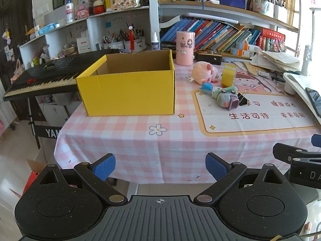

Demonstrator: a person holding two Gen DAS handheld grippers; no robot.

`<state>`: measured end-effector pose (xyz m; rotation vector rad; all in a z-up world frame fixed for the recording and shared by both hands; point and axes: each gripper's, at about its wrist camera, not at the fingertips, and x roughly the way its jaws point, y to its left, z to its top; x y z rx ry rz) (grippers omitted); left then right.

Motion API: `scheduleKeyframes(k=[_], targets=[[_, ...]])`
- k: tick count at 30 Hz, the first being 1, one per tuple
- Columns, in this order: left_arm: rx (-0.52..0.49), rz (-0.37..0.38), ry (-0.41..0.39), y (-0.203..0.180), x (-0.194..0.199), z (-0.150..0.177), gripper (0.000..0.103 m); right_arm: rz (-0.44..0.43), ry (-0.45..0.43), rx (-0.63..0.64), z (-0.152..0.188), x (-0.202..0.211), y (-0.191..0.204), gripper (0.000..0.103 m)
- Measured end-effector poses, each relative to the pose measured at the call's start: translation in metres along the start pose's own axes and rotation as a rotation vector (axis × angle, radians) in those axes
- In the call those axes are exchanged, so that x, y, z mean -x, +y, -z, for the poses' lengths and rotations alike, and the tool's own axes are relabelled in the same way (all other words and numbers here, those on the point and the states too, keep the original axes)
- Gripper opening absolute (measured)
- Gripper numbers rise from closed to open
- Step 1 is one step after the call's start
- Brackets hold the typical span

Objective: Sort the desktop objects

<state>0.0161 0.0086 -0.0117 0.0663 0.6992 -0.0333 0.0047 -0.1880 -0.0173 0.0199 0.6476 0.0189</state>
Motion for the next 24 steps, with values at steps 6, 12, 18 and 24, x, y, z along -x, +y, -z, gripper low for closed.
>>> scheduleKeyframes(k=[6,12,18,24], targets=[[-0.002,0.022,0.008,0.002,-0.004,-0.001,0.097,0.007,0.006,-0.002,-0.001,-0.003,0.000,0.092],[0.001,0.038,0.013,0.003,-0.006,-0.001,0.097,0.023,0.013,-0.015,-0.001,-0.005,-0.002,0.092],[-0.009,0.069,0.007,-0.001,-0.007,-0.002,0.097,0.003,0.019,-0.037,0.000,-0.005,-0.007,0.094],[-0.007,0.086,0.011,-0.008,-0.008,-0.003,0.097,0.006,0.014,-0.027,0.001,-0.005,-0.009,0.095]])
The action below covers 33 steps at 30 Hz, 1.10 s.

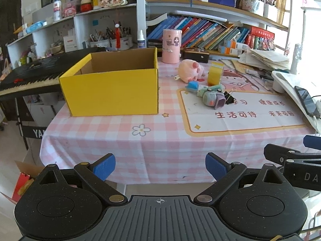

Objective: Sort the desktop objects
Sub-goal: 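Move the left tool toward the grey toy truck and lower it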

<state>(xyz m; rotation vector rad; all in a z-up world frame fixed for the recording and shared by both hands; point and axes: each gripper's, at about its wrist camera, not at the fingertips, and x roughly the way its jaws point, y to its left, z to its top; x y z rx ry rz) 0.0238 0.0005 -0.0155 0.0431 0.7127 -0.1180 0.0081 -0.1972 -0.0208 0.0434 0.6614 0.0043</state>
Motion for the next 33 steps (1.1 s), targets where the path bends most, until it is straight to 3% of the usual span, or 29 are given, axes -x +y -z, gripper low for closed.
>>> scheduleKeyframes(k=[7,20,33], targets=[[0.008,0.019,0.008,-0.010,-0.006,-0.004,0.097,0.026,-0.027,0.037,-0.002,0.002,-0.008,0.092],[-0.015,0.029,0.027,-0.045,-0.028,-0.017,0.097,0.028,0.011,0.046,-0.014,-0.022,-0.036,0.080],[0.021,0.027,0.052,-0.087,-0.077,-0.053,0.097,0.014,0.045,0.045,-0.045,-0.063,-0.086,0.079]])
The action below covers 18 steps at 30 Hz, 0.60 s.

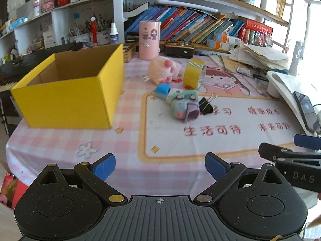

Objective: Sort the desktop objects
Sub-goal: 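Move the left tool toward the grey toy truck and lower it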

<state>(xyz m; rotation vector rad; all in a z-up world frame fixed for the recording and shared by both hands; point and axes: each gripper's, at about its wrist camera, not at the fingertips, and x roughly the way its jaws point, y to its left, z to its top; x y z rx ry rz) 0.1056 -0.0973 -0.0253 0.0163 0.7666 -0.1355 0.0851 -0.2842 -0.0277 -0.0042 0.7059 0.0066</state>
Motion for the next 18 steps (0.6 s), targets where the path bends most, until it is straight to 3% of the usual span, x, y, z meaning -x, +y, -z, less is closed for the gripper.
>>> scheduleKeyframes(k=[2,6,18], targets=[[0.002,0.000,0.002,-0.008,-0.007,-0.006,0.097,-0.005,0.000,0.004,-0.005,-0.006,-0.008,0.079],[-0.007,-0.009,0.013,-0.021,-0.020,-0.014,0.097,-0.011,0.005,-0.011,-0.014,-0.019,-0.028,0.067],[-0.006,-0.041,0.033,-0.043,-0.049,-0.031,0.097,-0.075,0.032,-0.060,-0.034,-0.058,-0.063,0.054]])
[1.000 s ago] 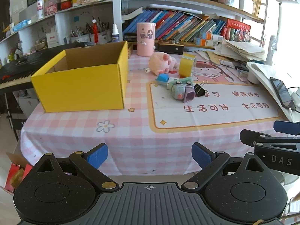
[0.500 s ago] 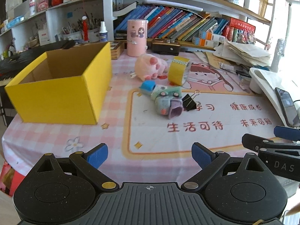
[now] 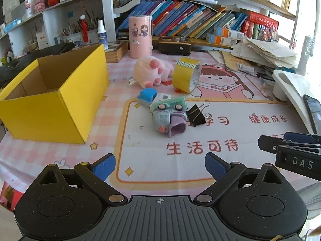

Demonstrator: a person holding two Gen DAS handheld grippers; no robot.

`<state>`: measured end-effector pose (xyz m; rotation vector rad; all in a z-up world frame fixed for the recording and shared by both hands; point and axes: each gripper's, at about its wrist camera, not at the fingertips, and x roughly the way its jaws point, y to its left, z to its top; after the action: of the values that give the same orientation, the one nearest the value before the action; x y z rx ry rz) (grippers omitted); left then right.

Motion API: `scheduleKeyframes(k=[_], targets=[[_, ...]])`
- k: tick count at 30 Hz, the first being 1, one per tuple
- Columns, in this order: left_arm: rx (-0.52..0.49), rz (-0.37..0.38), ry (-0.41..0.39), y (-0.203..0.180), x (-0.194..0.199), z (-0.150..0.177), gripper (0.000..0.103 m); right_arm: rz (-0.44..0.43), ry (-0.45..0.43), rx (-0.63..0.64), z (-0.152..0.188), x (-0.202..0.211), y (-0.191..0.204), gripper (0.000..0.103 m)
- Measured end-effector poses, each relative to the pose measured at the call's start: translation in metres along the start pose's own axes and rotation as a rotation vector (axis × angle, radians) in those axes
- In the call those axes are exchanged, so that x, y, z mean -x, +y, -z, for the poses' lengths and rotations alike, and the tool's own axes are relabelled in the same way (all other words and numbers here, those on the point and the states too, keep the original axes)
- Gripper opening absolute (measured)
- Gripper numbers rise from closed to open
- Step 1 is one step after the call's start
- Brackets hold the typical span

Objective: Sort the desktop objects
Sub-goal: 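Move the left tool toward the grey toy truck and lower it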

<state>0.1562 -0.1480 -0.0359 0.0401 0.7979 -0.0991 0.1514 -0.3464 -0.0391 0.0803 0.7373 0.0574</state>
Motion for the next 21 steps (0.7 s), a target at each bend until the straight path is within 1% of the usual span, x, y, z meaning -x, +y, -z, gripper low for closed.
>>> scheduleKeyframes(k=[2,6,11,15,21], targets=[[0.002,-0.004,-0.003,-0.003,-0.007,-0.004,0.097,-0.011,0.001,0.003,-0.004,-0.005,-0.003,0.052],[-0.001,-0.014,0.000,-0.008,-0.025,-0.012,0.097,-0.020,0.008,0.008,-0.010,-0.014,-0.008,0.052],[-0.060,-0.028,-0.016,-0.019,-0.047,-0.022,0.097,-0.025,0.019,-0.004,-0.018,-0.025,-0.016,0.051],[-0.064,-0.021,-0.027,-0.022,-0.067,-0.030,0.097,-0.043,0.028,-0.028,-0.024,-0.034,-0.024,0.048],[-0.060,-0.006,-0.020,-0.023,-0.087,-0.038,0.096,-0.044,0.030,-0.027,-0.031,-0.044,-0.027,0.047]])
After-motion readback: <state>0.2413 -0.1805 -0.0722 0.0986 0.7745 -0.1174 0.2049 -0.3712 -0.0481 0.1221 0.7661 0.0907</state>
